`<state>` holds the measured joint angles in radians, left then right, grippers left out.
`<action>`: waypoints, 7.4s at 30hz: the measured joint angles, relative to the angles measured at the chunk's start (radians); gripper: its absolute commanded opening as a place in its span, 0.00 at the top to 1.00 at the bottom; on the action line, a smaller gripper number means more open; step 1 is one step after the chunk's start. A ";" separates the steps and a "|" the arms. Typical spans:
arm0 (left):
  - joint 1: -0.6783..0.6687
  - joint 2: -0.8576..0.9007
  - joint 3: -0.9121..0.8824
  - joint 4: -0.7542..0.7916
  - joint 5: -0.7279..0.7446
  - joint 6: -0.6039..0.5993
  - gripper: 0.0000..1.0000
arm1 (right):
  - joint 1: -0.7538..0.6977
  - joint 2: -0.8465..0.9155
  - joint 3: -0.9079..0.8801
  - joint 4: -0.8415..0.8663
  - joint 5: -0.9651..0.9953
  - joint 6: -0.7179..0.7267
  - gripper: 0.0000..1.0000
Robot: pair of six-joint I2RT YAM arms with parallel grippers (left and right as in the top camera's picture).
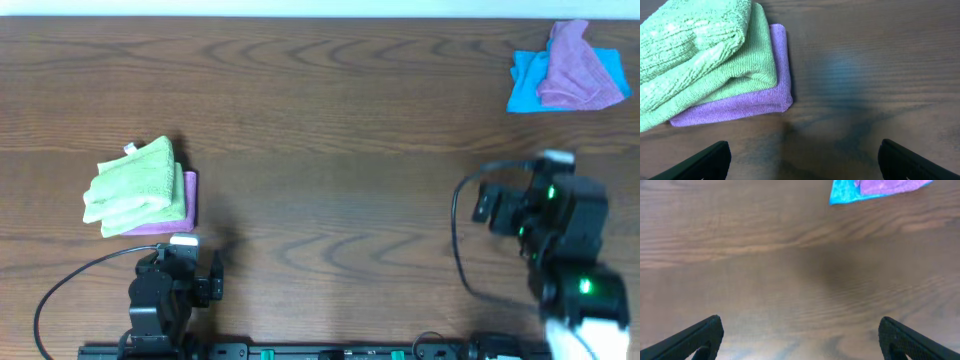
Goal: Fold the cloth
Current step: 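Reach the right gripper to the pink cloth on the blue cloth, then grasp the pink cloth corner with the right gripper, then drag the pink cloth leftward to the table center with right gripper, then lift and shake the pink cloth to spread it with right gripper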
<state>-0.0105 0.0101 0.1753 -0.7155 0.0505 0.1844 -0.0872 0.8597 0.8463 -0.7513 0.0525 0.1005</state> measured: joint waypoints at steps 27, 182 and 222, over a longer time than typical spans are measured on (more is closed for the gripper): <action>0.000 0.000 0.000 0.000 -0.002 0.000 0.05 | -0.281 0.707 0.529 0.159 -0.004 -0.063 0.01; 0.000 0.000 0.000 0.000 -0.002 0.000 0.05 | 0.651 1.329 1.081 -0.070 -0.077 0.006 0.05; 0.000 0.000 0.000 0.000 -0.003 0.000 0.05 | 0.313 1.272 0.605 0.290 -0.473 0.315 0.28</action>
<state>-0.0105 0.0101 0.1753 -0.7155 0.0479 0.1844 0.2260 2.1315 1.4517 -0.4610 -0.4210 0.4152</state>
